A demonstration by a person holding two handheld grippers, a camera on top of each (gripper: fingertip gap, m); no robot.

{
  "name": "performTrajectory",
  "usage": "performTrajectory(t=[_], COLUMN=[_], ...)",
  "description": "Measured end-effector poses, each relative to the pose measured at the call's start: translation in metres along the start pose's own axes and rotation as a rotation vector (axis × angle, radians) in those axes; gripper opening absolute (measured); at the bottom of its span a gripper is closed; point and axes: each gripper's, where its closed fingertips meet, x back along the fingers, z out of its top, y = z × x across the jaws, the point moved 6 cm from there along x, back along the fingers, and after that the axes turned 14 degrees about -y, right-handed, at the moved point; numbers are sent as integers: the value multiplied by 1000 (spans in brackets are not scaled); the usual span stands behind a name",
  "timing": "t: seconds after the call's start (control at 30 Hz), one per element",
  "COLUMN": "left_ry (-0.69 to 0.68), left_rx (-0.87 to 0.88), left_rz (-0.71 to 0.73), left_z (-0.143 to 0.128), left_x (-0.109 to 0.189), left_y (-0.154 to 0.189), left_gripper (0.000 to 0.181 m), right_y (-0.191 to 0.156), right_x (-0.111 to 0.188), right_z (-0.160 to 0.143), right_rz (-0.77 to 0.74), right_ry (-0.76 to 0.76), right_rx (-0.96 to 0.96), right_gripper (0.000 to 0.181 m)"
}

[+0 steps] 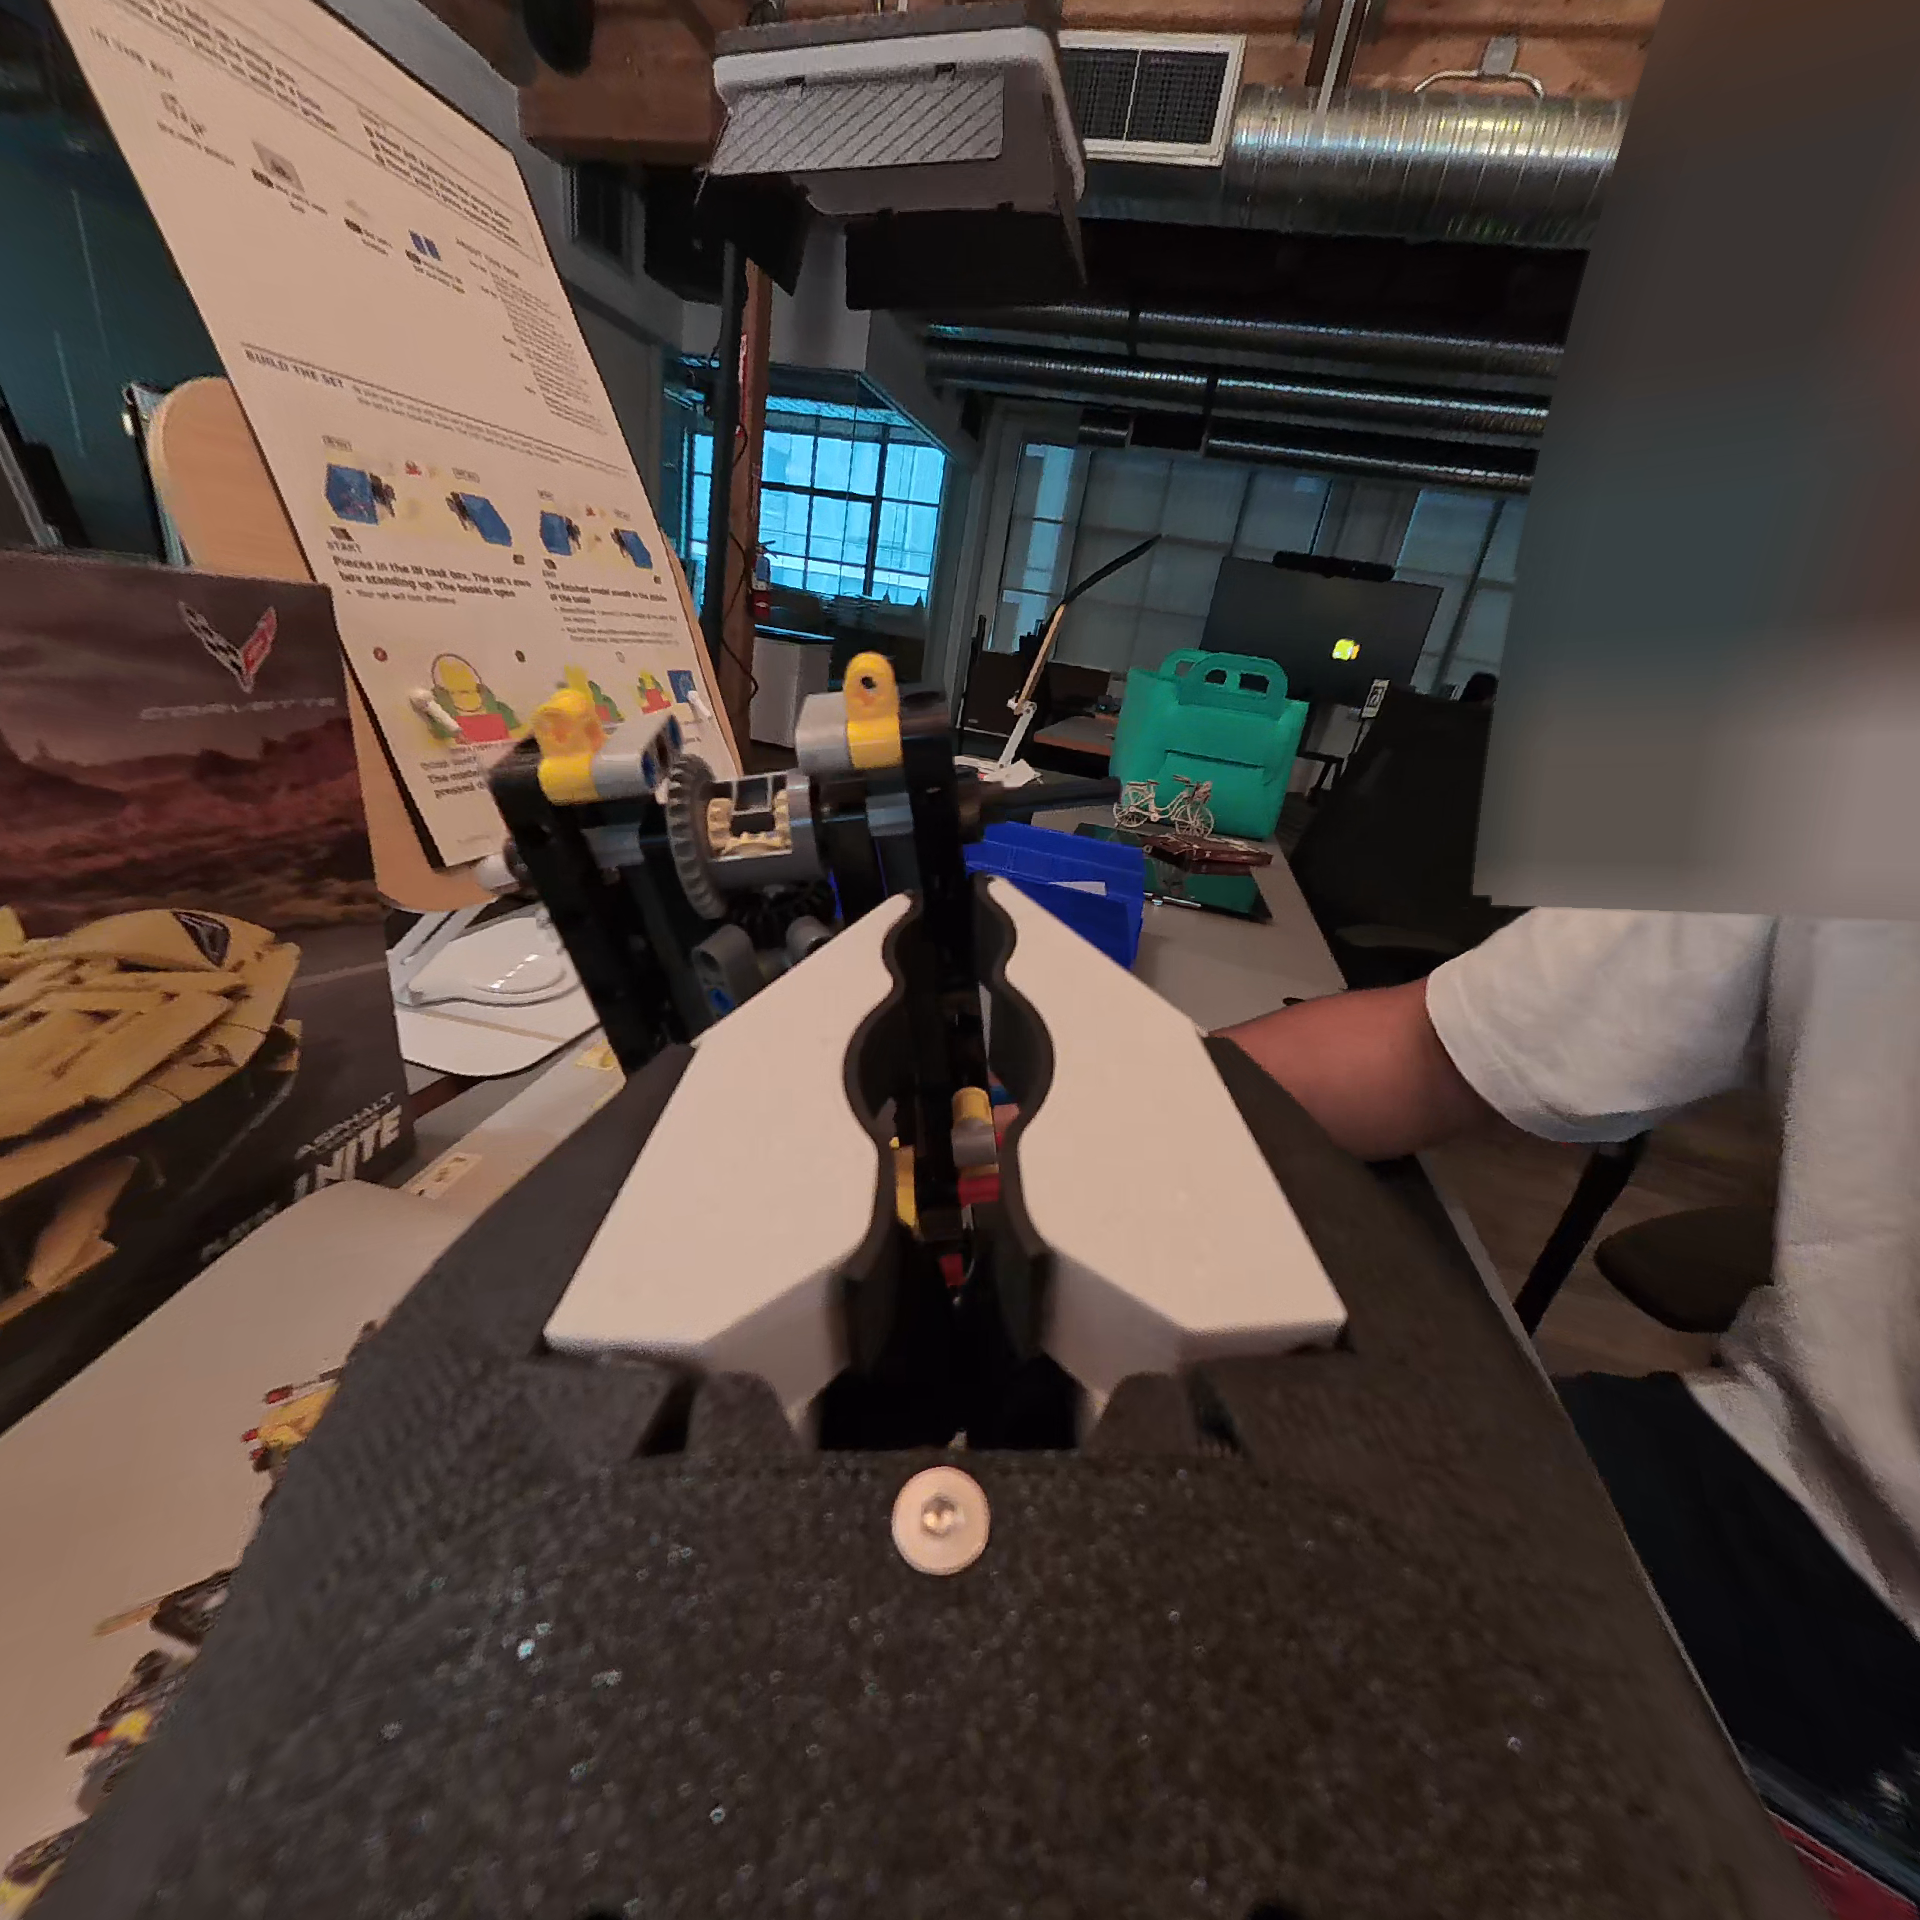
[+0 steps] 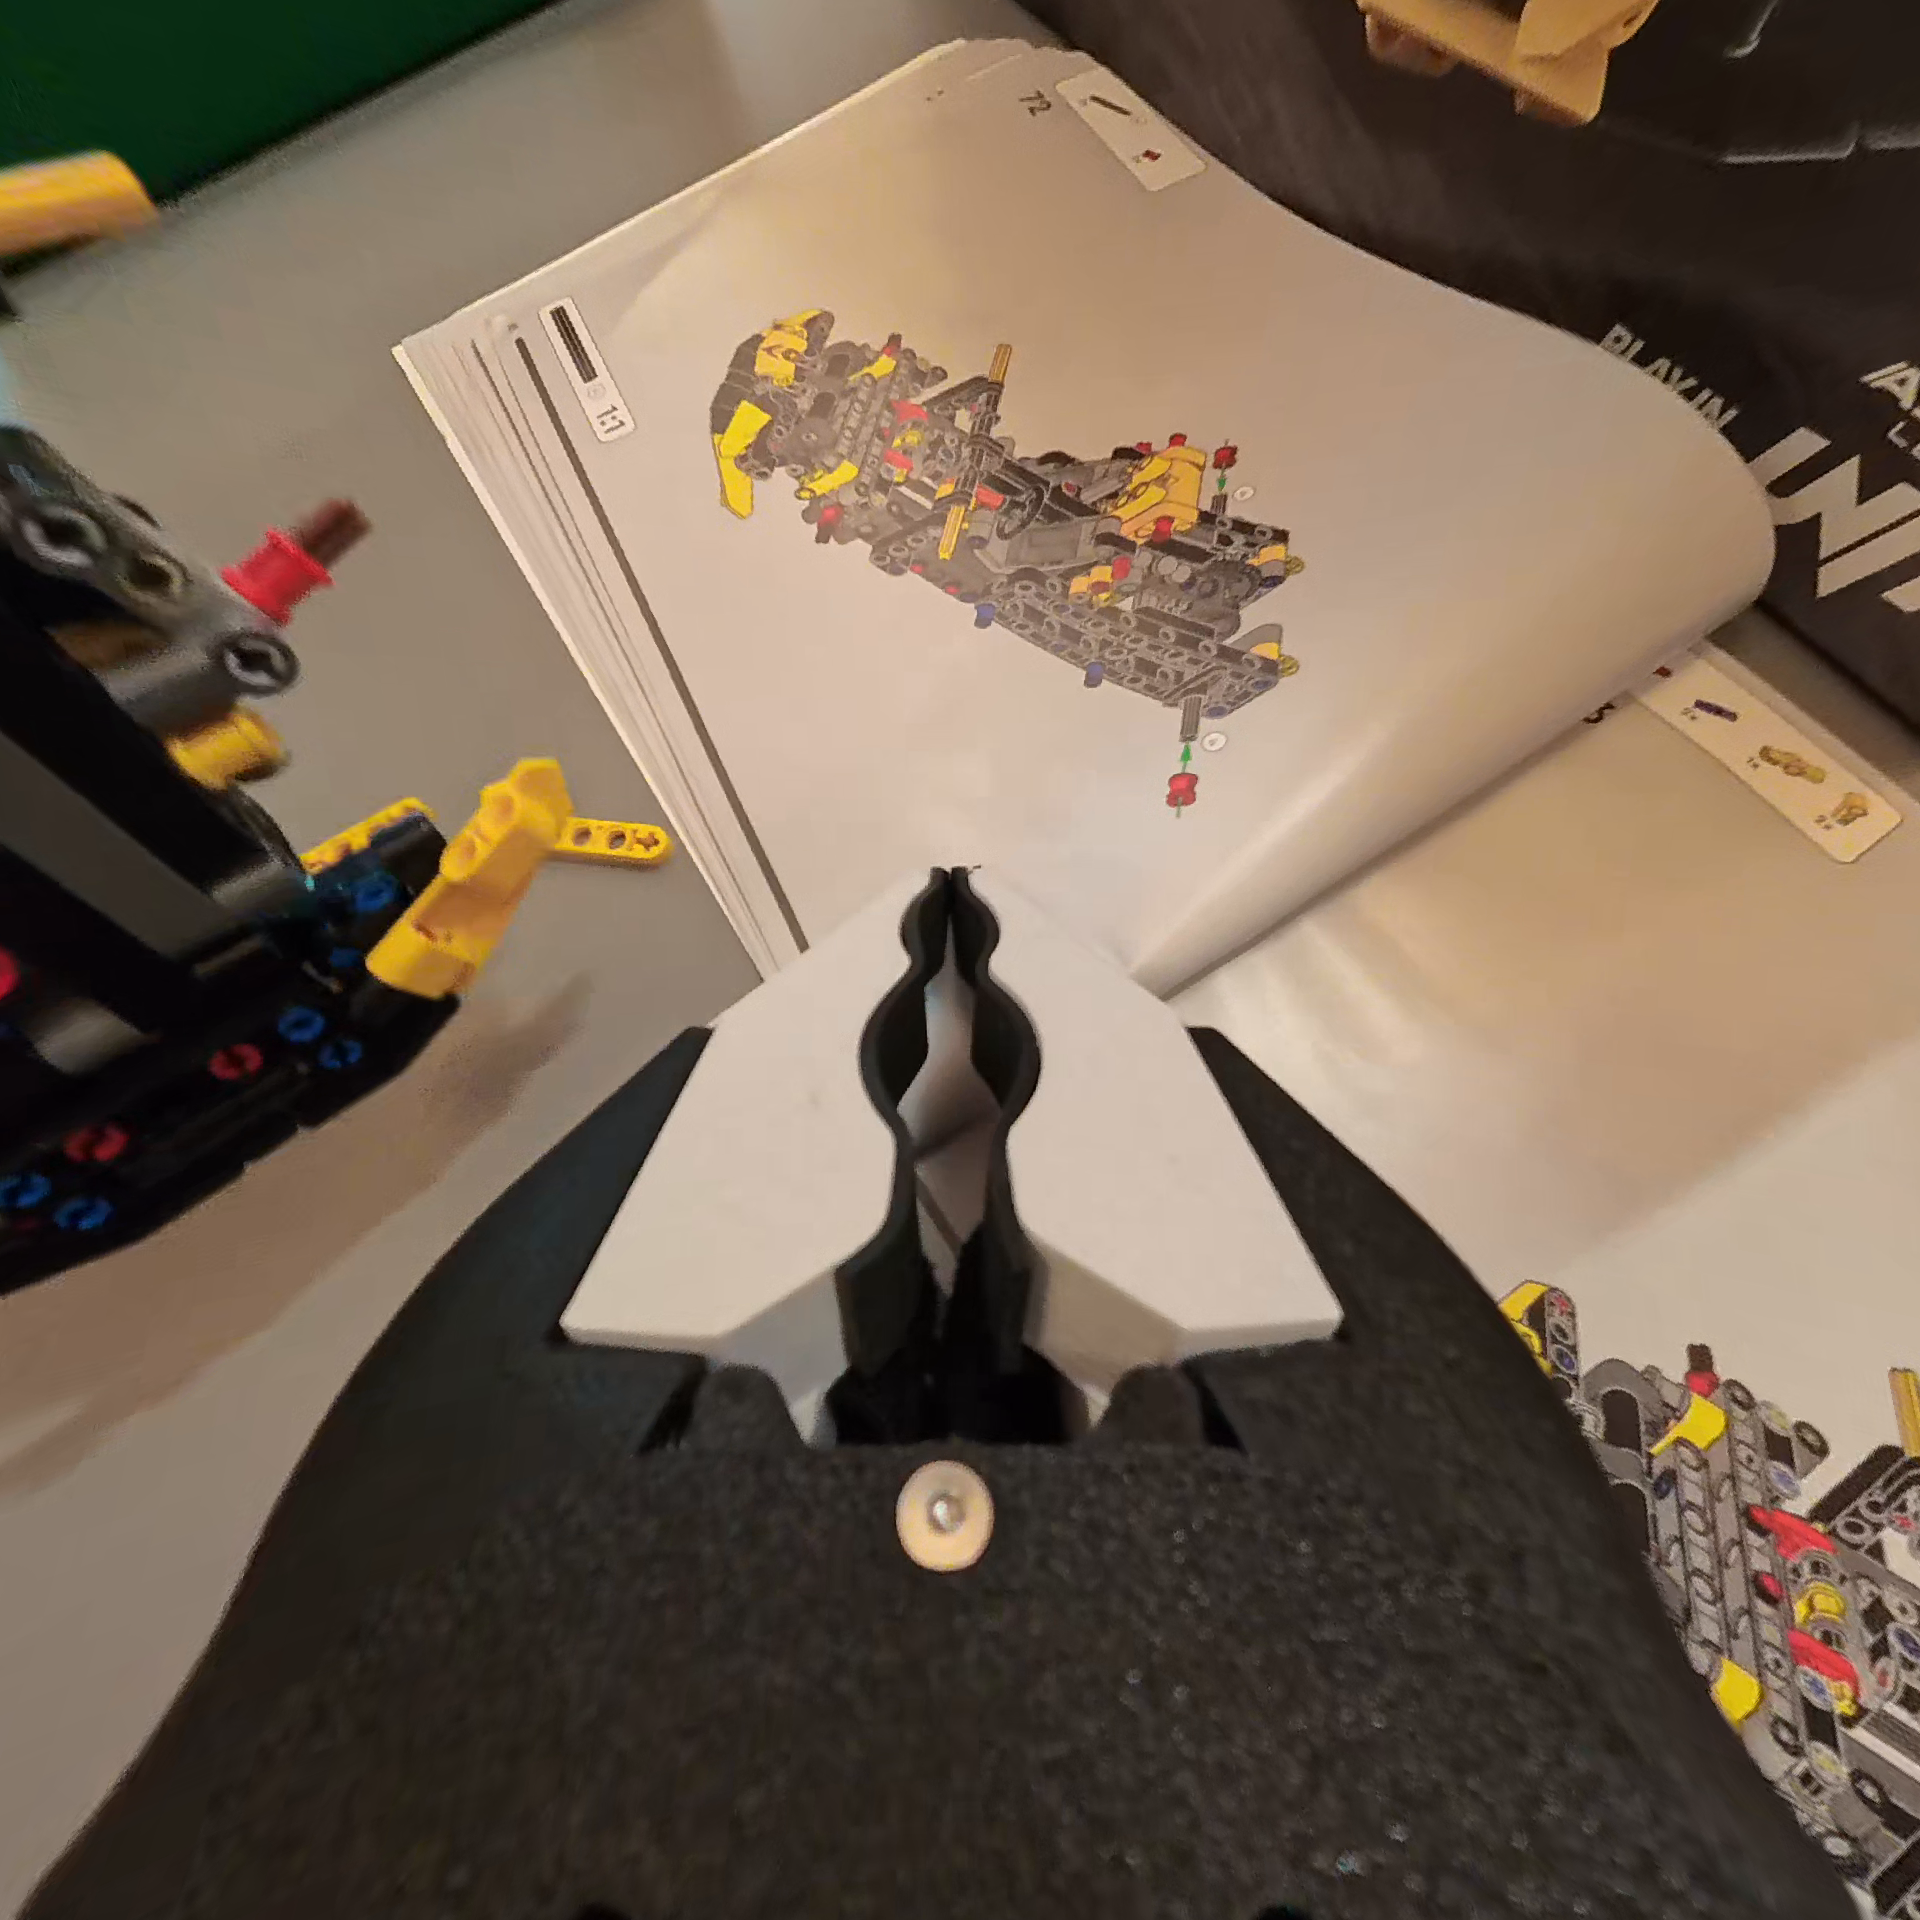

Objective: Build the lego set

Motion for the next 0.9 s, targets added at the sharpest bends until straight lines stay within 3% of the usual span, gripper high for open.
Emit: performTrajectory(t=[0.3, 0.5, 0.6, 0.7, 0.8, 0.9], left_ry=[-41, -93, -105, -110, -96, -95], left_rx=[32, 13, 4, -10, -18, -12], left_rz=[-49, -47, -57, -57, -63, -68], left_z=[-9, -11, -12, -10, -8, -8], left_x=[-22, -34, -38, -39, -40, -42], left_y=[-2, 2, 5, 9, 12, 12], left_gripper=[7, 7, 7, 7, 7, 7], right_y=[-2, -2, 0, 8, -7, -29], right_x=[5, 15, 35, 80, 134, 157], right_z=[0, 2, 7, 5, -29, -93], right_rz=[73, 29, 6, -44, 6, 9], right_ry=[26, 31, 82, 55, -38, -70], right_rx=[-10, 45, 64, 104, 173, 194], right_gripper=[9, 12, 14, 21, 26, 23])
